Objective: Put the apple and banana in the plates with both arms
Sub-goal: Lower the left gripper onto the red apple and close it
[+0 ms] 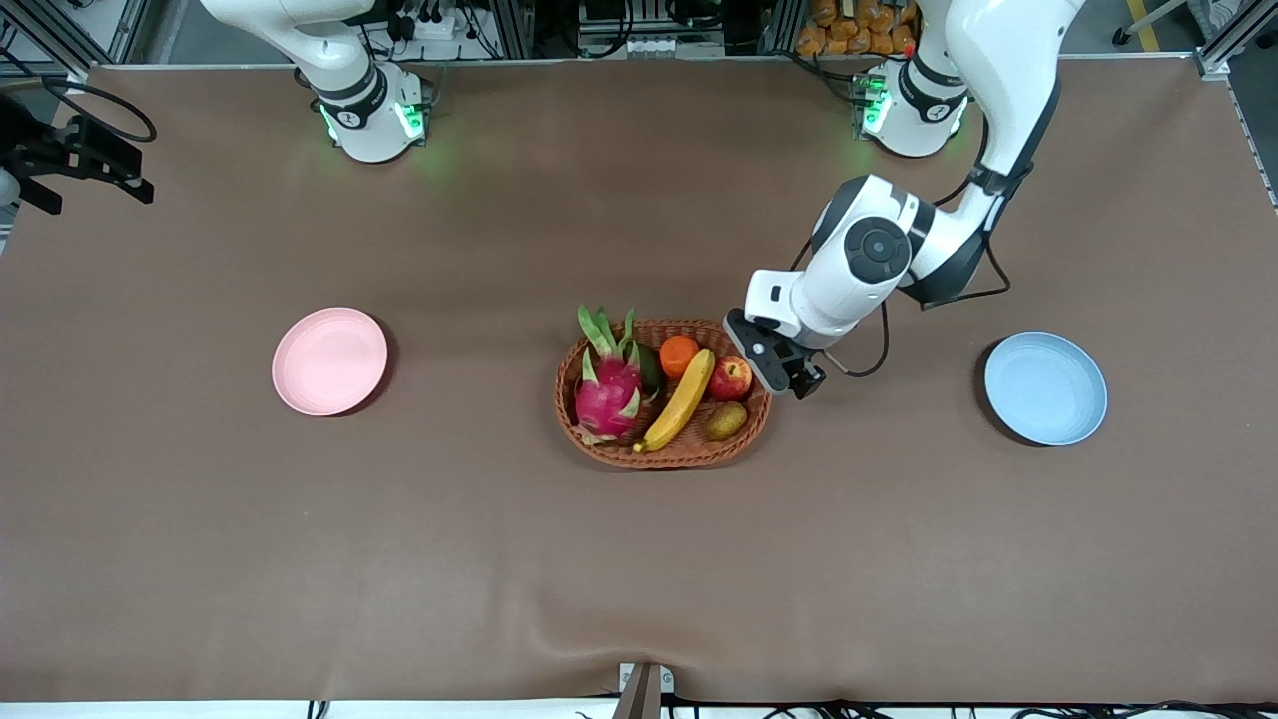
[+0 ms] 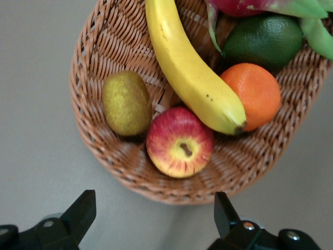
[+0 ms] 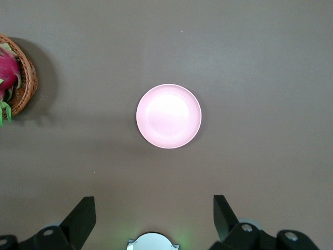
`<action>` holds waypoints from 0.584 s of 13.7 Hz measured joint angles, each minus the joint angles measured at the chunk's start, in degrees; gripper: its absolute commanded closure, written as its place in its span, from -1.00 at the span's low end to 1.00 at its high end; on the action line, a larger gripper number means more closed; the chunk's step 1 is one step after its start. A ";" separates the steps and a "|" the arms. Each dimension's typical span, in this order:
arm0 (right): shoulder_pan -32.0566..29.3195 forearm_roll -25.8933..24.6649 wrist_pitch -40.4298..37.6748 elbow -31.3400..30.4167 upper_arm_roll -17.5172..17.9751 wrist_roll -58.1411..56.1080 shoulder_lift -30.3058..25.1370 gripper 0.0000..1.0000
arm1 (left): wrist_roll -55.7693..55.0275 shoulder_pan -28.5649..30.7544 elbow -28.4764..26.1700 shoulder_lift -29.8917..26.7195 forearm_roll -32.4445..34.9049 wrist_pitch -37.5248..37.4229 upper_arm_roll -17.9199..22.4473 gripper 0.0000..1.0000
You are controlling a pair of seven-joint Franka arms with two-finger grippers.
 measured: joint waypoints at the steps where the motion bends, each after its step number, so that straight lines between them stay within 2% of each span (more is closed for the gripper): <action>1: 0.03 0.01 0.00 0.00 0.00 0.00 0.00 -1.00 | -0.14 -0.25 -0.01 0.77 0.00 1.22 0.00 -1.00; 8: 0.21 0.02 0.01 0.01 0.02 0.00 0.00 -1.00 | -2.29 -2.94 -0.15 5.50 0.00 8.50 -0.01 -1.00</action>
